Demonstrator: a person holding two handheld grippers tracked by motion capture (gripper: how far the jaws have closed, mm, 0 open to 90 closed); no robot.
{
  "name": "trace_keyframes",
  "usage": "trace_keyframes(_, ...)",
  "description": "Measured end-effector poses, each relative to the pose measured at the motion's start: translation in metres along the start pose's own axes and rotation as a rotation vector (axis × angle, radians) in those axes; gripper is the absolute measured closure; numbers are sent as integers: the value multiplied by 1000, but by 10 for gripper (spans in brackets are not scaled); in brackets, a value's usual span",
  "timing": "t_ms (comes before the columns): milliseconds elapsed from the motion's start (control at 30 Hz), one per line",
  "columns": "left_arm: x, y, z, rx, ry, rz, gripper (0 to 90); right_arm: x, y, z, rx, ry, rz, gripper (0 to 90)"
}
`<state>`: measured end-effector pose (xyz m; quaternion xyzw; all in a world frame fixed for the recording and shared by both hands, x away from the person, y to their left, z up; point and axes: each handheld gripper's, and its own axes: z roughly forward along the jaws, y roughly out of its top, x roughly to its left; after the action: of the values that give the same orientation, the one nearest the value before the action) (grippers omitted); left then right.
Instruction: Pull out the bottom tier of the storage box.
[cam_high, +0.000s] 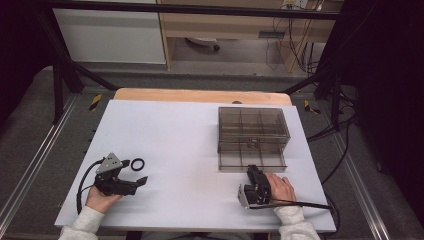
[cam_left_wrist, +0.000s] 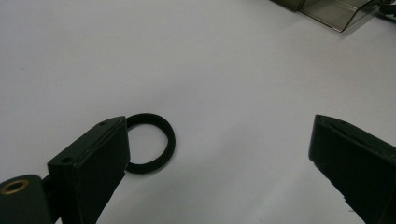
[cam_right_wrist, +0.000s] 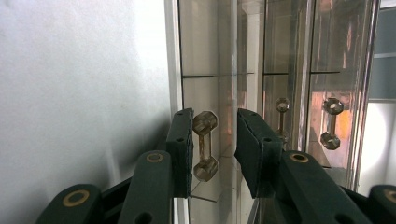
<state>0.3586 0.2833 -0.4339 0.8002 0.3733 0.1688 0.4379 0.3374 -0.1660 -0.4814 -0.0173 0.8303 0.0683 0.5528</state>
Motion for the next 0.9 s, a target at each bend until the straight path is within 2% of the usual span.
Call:
trace_keyframes(267, 0, 0, 0, 1, 0, 1, 49, -1, -1, 0, -5, 30, -7, 649)
trace_keyframes(300, 0, 0, 0, 1, 0, 0, 49, 0, 0, 0, 3, 31, 15, 645)
trace_keyframes(333, 0, 0, 0, 1, 0, 1, 49, -2, -2, 0, -4, 33, 2, 637)
trace_keyframes(400, 0, 0, 0, 1, 1, 1, 49, -2, -2, 0, -4, 33, 11, 633)
trace_keyframes(433, 0, 0, 0, 1, 0, 1, 49, -1, -1, -1, -4, 33, 37, 624)
trace_keyframes(467, 0, 0, 0, 1, 0, 0, 49, -3, -2, -1, -11, 43, 11, 613)
trace_keyframes(567, 0, 0, 0, 2, -1, 1, 49, -4, -2, -1, -18, 55, 15, 581)
trace_keyframes(633, 0, 0, 0, 2, 0, 1, 49, -5, -2, -2, -14, 60, 69, 528)
trace_keyframes(667, 0, 0, 0, 2, 0, 1, 49, -5, -2, -2, -14, 60, 69, 528)
trace_keyframes(700, 0, 0, 0, 2, -1, 1, 49, -9, -3, -2, -22, 65, 68, 481)
trace_keyframes(733, 0, 0, 0, 2, -1, 1, 49, -8, -3, -3, -15, 63, 103, 461)
trace_keyframes(800, 0, 0, 0, 3, -1, 1, 49, -11, -4, -3, -22, 67, 93, 421)
trace_keyframes(900, 0, 0, 0, 3, -1, 1, 49, -13, -5, -4, -32, 78, 114, 388)
